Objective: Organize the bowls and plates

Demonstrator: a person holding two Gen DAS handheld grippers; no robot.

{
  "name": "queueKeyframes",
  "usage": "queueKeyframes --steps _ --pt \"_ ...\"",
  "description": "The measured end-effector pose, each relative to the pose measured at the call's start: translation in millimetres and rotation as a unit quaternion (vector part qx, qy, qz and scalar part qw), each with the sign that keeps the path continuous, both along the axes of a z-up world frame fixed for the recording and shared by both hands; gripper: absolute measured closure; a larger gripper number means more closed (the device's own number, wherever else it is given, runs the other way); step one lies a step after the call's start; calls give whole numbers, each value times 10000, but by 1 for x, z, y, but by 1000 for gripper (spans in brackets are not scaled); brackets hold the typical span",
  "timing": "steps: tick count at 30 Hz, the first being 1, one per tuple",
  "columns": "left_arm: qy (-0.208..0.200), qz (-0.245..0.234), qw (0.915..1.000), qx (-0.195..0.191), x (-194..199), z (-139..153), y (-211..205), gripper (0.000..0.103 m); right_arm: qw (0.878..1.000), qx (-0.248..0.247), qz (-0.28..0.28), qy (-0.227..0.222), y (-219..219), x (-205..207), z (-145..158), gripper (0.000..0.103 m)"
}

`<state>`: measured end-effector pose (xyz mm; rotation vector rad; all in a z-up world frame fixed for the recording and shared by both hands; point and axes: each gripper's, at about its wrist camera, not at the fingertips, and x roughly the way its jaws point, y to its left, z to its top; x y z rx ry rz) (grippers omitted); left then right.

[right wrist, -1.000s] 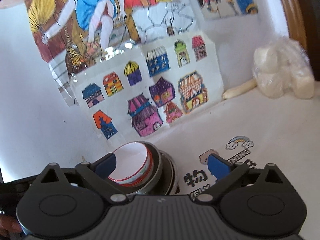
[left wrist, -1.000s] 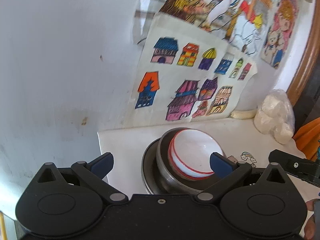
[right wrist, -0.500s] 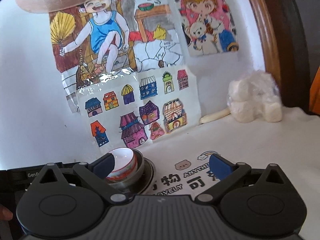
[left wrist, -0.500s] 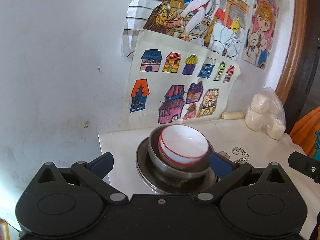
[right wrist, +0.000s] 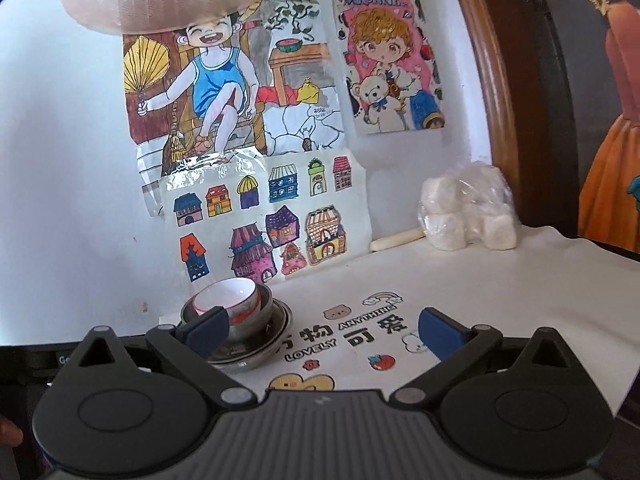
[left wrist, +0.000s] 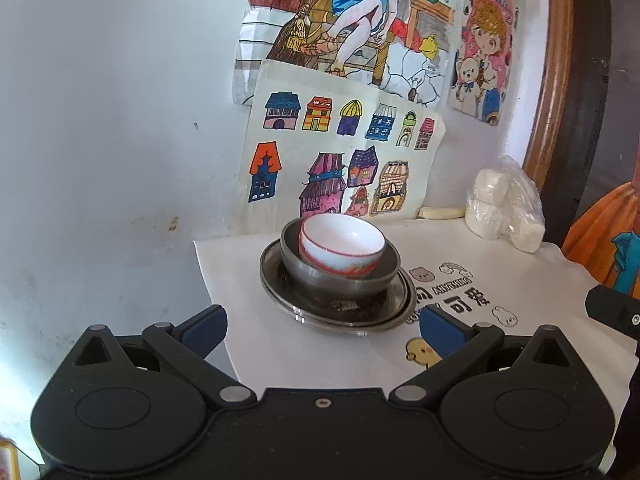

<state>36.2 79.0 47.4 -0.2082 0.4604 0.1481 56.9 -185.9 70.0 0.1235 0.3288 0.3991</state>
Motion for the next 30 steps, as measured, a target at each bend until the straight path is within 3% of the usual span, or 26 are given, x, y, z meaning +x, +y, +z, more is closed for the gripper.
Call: queueKeyframes --steps 13,30 --pt "-136 -89 9997 186 -35 -21 -13 1 9987 -147 -472 -111 -9 -41 -38 0" --pt "-258 -178 9991 272 -50 -35 -18 1 9974 -175 -702 -53 -12 -59 -54 0"
